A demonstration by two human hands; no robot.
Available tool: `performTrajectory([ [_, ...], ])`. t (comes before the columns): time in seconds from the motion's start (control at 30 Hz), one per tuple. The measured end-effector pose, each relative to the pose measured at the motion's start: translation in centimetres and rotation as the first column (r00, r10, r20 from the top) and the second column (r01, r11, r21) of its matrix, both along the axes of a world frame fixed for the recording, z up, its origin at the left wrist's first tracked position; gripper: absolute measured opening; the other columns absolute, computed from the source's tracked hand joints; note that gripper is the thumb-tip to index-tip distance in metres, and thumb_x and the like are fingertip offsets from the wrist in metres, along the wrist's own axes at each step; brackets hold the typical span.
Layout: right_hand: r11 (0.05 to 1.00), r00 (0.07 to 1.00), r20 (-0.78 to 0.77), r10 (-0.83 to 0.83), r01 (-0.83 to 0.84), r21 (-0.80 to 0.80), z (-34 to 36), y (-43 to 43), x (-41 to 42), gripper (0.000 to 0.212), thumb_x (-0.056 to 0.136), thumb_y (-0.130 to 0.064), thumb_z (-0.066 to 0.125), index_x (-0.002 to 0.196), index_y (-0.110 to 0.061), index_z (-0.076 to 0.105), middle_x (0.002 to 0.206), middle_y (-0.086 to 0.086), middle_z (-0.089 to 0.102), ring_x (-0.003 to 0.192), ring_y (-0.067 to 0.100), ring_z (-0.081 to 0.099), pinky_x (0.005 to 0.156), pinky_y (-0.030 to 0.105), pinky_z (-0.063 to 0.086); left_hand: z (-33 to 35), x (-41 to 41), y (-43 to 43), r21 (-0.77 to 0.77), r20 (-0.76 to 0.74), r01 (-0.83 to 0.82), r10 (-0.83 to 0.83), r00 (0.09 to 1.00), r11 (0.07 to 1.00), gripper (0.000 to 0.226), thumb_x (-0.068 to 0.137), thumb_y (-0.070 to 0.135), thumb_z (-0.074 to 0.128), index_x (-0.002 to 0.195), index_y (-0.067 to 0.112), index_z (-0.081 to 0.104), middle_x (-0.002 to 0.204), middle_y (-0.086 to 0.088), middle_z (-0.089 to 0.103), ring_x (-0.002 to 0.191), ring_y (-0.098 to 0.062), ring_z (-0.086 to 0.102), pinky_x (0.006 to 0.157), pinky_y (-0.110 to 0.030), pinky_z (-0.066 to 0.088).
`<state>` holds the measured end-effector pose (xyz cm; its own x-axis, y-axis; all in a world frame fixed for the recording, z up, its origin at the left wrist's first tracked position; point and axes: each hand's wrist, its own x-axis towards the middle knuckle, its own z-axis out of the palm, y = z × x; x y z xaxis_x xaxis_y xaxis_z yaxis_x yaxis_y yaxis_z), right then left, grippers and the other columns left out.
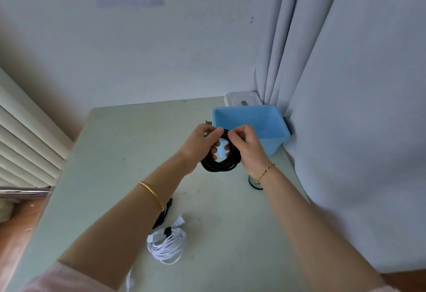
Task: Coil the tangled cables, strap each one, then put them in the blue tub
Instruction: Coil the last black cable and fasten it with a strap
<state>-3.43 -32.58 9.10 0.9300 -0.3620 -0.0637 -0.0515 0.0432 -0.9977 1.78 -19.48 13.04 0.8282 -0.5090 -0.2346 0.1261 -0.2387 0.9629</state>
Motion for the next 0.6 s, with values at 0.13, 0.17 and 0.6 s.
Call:
performTrajectory([
  [0.13,0.981,0.997,-0.066,0.039,-0.026,0.195,-1.6,-2.3,0.3,0.022,0.098,-0.033,0.045,0.095,-0.011,0.049,0.096,0.006,0.063,0.083,0.019,0.066,0.071,0.036,0.054,-1.2,0.6,-1.6,0.043,0.02,-0.021,0.02,1.0,0.999,0.017,0.098,0.018,0.046,0.083,0.012,0.048,0.07,-0.004,0.046,0.055,-0.012,0.039,0.052,-0.026,0.045],
  [0.17,0.975,0.994,-0.111,0.01,0.015,0.22,-2.4,-3.1,0.2,0.027,0.099,-0.037,0.042,0.097,-0.011,0.05,0.095,0.006,0.065,0.085,0.02,0.066,0.073,0.037,0.054,-1.5,0.9,-1.6,0.053,0.019,-0.023,0.022,1.0,0.998,0.016,0.098,0.017,0.046,0.083,0.012,0.048,0.07,-0.004,0.046,0.054,-0.013,0.038,0.051,-0.025,0.044],
  [0.6,0.428,0.721,-0.614,-0.321,-0.468,-0.773,-15.8,-4.1,-0.9,0.018,0.088,-0.001,0.044,0.101,-0.012,0.051,0.106,0.008,0.059,0.092,0.028,0.057,0.07,0.029,0.04,-4.3,3.4,-0.5,0.086,-0.105,-0.068,0.077,0.992,0.994,0.008,0.097,0.019,0.05,0.094,0.012,0.051,0.071,-0.003,0.05,0.053,-0.012,0.041,0.05,-0.025,0.044],
])
